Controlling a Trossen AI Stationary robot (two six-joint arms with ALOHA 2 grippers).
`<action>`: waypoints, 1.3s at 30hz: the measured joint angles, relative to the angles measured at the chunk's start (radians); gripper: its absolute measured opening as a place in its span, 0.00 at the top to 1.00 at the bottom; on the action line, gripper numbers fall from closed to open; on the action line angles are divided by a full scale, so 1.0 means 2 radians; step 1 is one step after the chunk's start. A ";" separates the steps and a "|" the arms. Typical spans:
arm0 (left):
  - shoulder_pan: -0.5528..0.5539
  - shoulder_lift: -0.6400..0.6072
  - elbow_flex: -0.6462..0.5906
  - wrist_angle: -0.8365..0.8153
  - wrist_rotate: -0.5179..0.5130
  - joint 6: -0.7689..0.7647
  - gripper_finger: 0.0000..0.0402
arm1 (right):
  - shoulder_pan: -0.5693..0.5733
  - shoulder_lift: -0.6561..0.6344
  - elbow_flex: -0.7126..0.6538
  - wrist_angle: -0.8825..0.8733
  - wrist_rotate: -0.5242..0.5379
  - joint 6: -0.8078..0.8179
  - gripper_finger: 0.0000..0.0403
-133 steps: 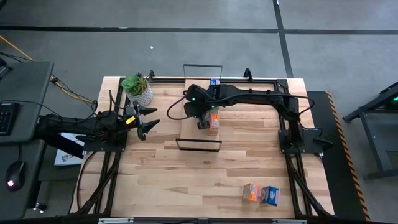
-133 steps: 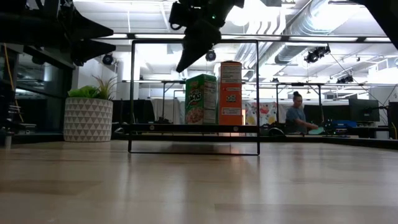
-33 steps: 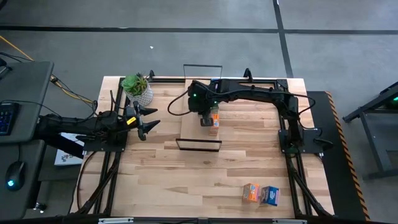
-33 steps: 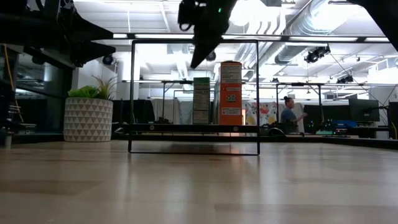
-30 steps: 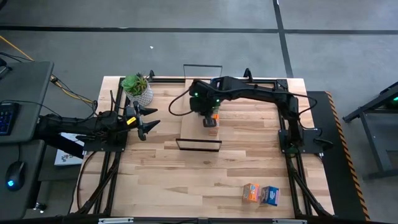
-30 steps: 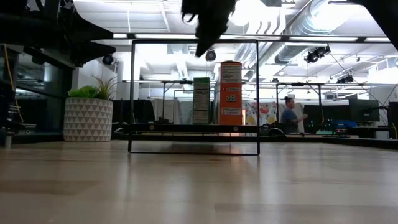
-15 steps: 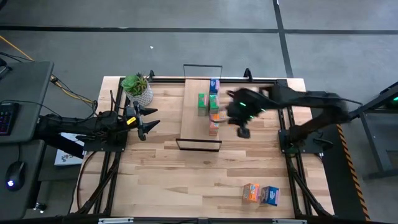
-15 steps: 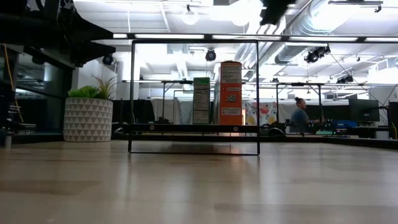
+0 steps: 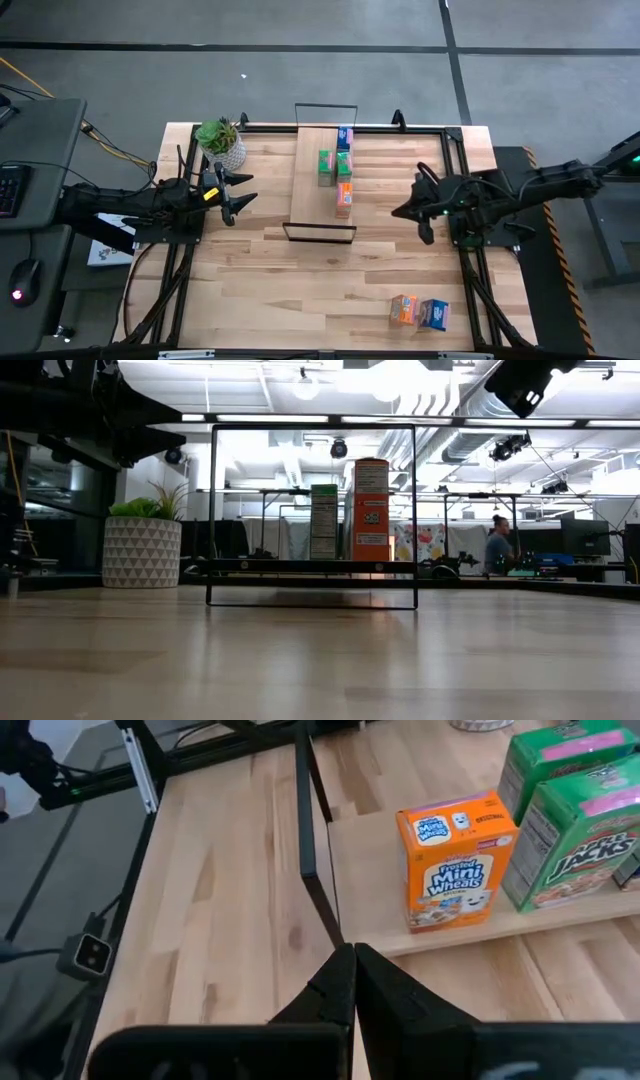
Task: Stack cereal on shelf
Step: Put the orange cereal box aligned with the other orange cereal box on the shelf
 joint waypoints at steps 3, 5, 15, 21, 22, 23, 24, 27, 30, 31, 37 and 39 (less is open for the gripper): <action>0.000 0.000 0.000 0.001 0.000 0.000 0.31 | 0.003 -0.005 -0.004 0.003 0.010 0.000 1.00; 0.000 0.000 0.000 0.002 0.000 0.000 0.31 | 0.003 -0.004 -0.005 0.006 0.017 0.002 1.00; 0.000 0.000 0.000 0.002 0.000 0.009 0.31 | -0.014 0.058 -0.001 0.063 0.057 0.146 0.93; 0.000 0.000 0.000 0.001 0.027 0.009 0.31 | -0.004 0.106 0.045 -0.030 -0.025 0.287 0.70; 0.000 0.000 0.000 0.001 0.032 0.009 0.31 | 0.001 0.115 0.056 -0.052 -0.041 0.315 0.66; 0.000 0.000 0.000 0.001 0.038 0.008 0.31 | 0.007 0.123 0.066 -0.075 -0.059 0.343 0.62; 0.000 0.000 0.000 0.001 0.043 0.006 0.31 | 0.016 0.132 0.077 -0.098 -0.075 0.368 0.59; 0.000 0.000 0.000 0.001 0.059 0.005 0.31 | 0.049 0.157 0.106 -0.173 -0.103 0.453 0.53; 0.000 0.000 0.000 0.003 0.076 0.004 0.31 | 0.097 0.180 0.131 -0.232 -0.103 0.562 0.51; 0.000 0.000 0.000 0.004 0.081 0.004 0.31 | 0.119 0.187 0.138 -0.242 -0.098 0.602 0.51; 0.000 0.000 0.000 0.004 0.130 0.004 0.31 | 0.251 0.247 0.162 -0.246 -0.028 0.848 0.51; 0.000 0.000 0.000 0.004 0.147 0.004 0.31 | 0.282 0.274 0.173 -0.246 -0.017 0.906 0.51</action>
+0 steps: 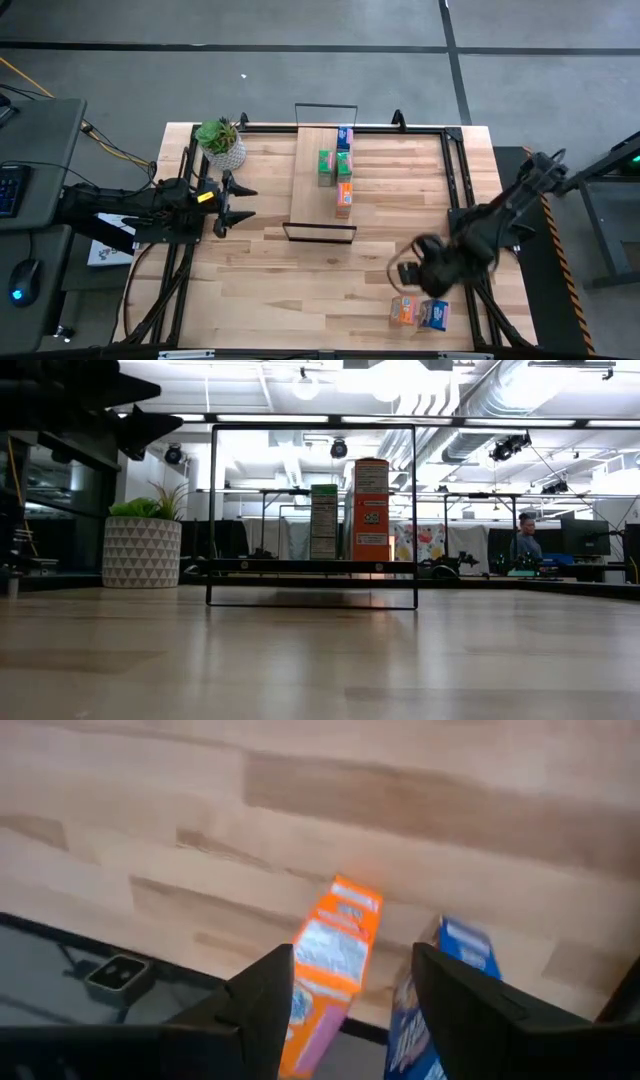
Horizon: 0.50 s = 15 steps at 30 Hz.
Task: Stack cereal on shelf
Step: Put the orange cereal box aligned with the other orange cereal box on the shelf
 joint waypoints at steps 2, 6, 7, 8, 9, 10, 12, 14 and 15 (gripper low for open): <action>0.000 0.000 0.000 0.000 0.012 0.000 0.31 | 0.021 0.026 0.014 -0.003 0.013 0.040 0.51; 0.000 0.000 0.000 0.000 0.022 0.000 0.31 | 0.034 0.076 0.053 -0.022 0.035 0.070 0.51; 0.000 0.000 0.000 0.000 0.022 0.000 0.31 | 0.034 0.087 0.066 -0.031 0.035 0.070 0.51; 0.000 0.000 0.000 0.000 0.022 0.000 0.31 | 0.033 0.100 0.080 -0.044 0.036 0.070 0.51; 0.000 0.000 0.000 0.000 0.022 0.000 0.31 | 0.033 0.111 0.096 -0.059 0.036 0.070 0.51; 0.000 0.000 0.000 0.000 0.022 0.000 0.31 | 0.032 0.122 0.114 -0.072 0.036 0.070 0.51; 0.000 0.000 0.000 0.000 0.022 0.000 0.31 | 0.031 0.145 0.154 -0.104 0.033 0.070 0.51; 0.000 0.000 0.000 0.000 0.022 0.000 0.31 | 0.030 0.169 0.196 -0.148 0.026 0.075 0.51; 0.000 0.000 0.000 0.000 0.022 0.000 0.31 | 0.030 0.182 0.217 -0.168 0.024 0.079 0.51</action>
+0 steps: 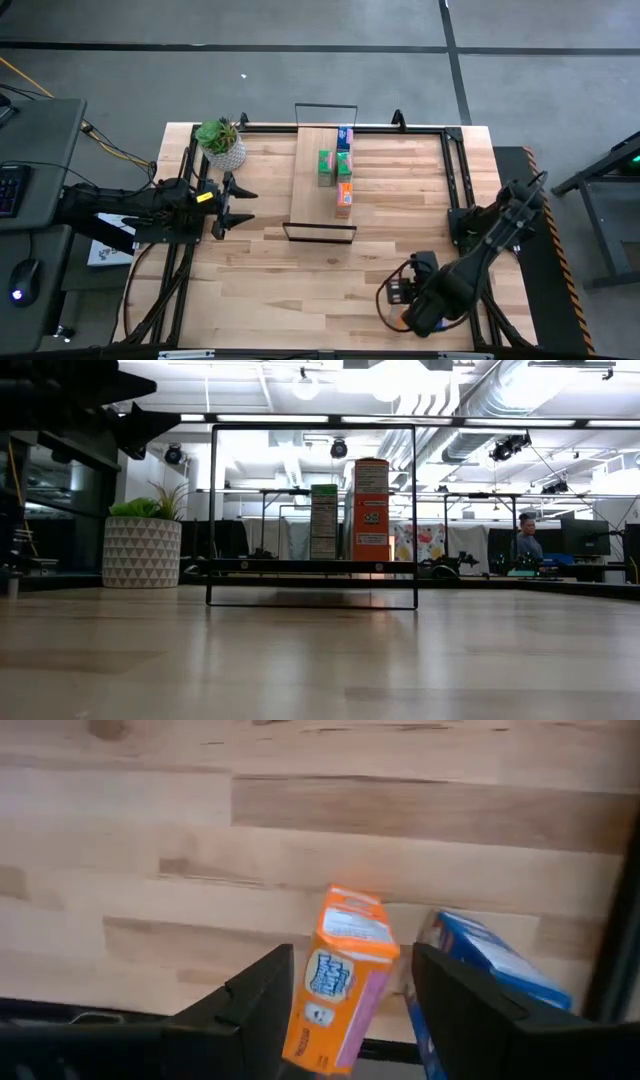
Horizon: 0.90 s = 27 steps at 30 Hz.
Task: Stack cereal on shelf
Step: Put the orange cereal box aligned with the other orange cereal box on the shelf
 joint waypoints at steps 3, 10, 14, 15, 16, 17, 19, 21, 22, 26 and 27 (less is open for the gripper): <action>0.000 0.000 0.000 0.000 0.000 0.000 0.31 | 0.000 0.039 0.059 -0.042 -0.021 0.003 0.51; 0.000 0.000 0.000 0.000 0.000 0.000 0.31 | 0.000 0.111 0.139 -0.080 -0.027 0.000 0.51; 0.000 0.000 0.000 0.000 0.000 0.000 0.31 | 0.000 0.123 0.139 -0.080 -0.028 -0.007 0.51; 0.000 0.000 0.000 0.000 0.000 0.000 0.31 | 0.000 0.124 0.137 -0.075 -0.029 -0.018 0.51; 0.000 0.000 0.000 0.000 0.000 0.000 0.31 | 0.000 0.124 0.137 -0.073 -0.028 -0.026 0.51; 0.000 0.000 0.000 0.000 0.000 0.000 0.31 | 0.000 0.124 0.137 -0.072 -0.027 -0.029 0.51; 0.000 0.000 0.000 0.000 0.000 0.000 0.31 | 0.000 0.124 0.137 -0.072 -0.025 -0.030 0.51; 0.000 0.000 0.000 0.000 0.000 0.000 0.31 | 0.000 0.124 0.137 -0.072 -0.028 -0.030 0.51; 0.000 0.000 0.000 0.000 0.000 0.000 0.31 | 0.000 0.124 0.137 -0.072 -0.029 -0.031 0.51; 0.000 0.000 0.000 0.000 0.000 0.000 0.31 | 0.000 0.124 0.137 -0.073 -0.028 -0.033 0.51; 0.000 0.000 0.000 0.000 0.000 0.000 0.31 | 0.000 0.124 0.137 -0.073 -0.028 -0.036 0.51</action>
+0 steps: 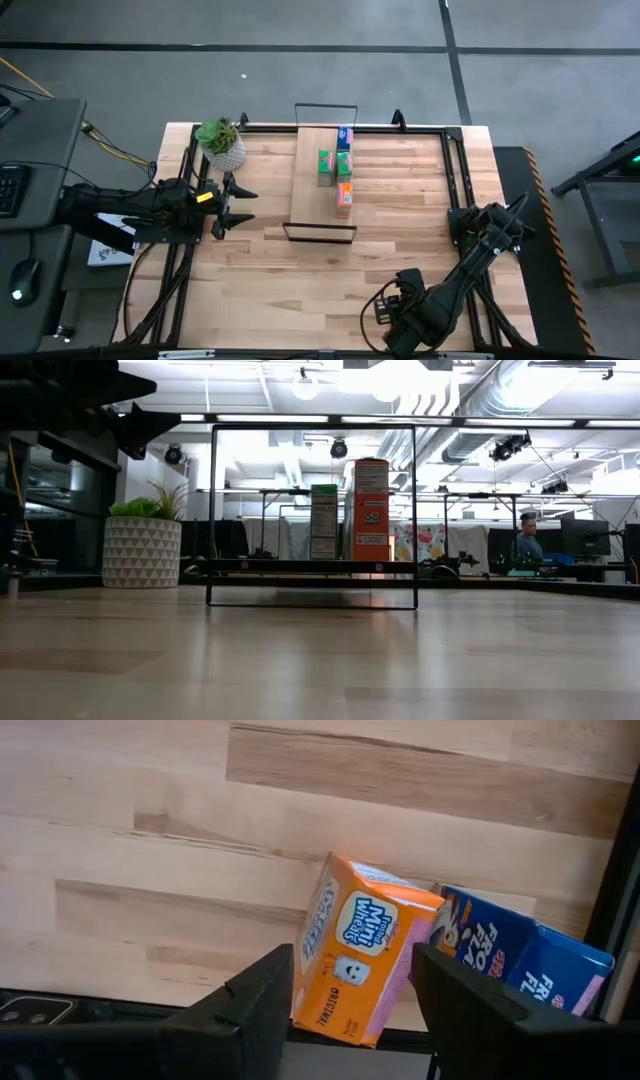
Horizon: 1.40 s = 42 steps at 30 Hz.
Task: Stack cereal on shelf
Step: Put the orange cereal box aligned with the other orange cereal box on the shelf
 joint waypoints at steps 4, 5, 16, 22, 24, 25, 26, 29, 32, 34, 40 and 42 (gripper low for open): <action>0.000 0.000 0.000 0.000 0.000 0.000 0.31 | 0.000 0.000 0.000 0.000 0.000 -0.004 0.51; 0.000 0.000 0.000 0.000 0.000 0.000 0.31 | 0.000 0.000 0.000 0.000 0.000 -0.004 0.50; 0.000 0.000 0.000 0.000 0.000 0.000 0.31 | -0.003 0.000 0.000 -0.001 -0.011 -0.007 0.22; 0.000 0.000 0.000 0.000 0.000 0.000 0.31 | -0.002 0.000 0.002 0.000 -0.012 0.008 0.19; 0.000 0.000 0.000 0.000 0.000 0.000 0.31 | 0.000 0.000 -0.002 0.001 -0.013 0.018 0.19; 0.000 0.000 0.000 0.000 0.000 0.000 0.31 | 0.000 0.000 -0.003 -0.002 -0.015 0.022 0.19; 0.000 0.000 0.000 0.000 0.000 0.000 0.31 | 0.001 0.000 -0.003 -0.003 -0.015 0.023 0.19; 0.000 0.000 0.000 0.000 0.000 0.000 0.31 | 0.001 0.000 -0.003 -0.003 -0.015 0.030 0.19; 0.000 0.000 0.000 0.000 0.000 0.000 0.31 | 0.001 0.000 -0.003 -0.004 -0.015 0.032 0.19; 0.000 0.000 0.000 0.000 0.000 0.000 0.31 | -0.002 0.000 -0.003 -0.004 -0.015 0.036 0.19; 0.000 0.000 0.000 0.000 0.000 0.000 0.31 | -0.011 0.000 -0.003 -0.008 -0.009 0.037 0.19; 0.000 0.000 0.000 0.000 0.000 0.000 0.31 | -0.014 0.000 -0.003 -0.008 -0.010 0.037 0.19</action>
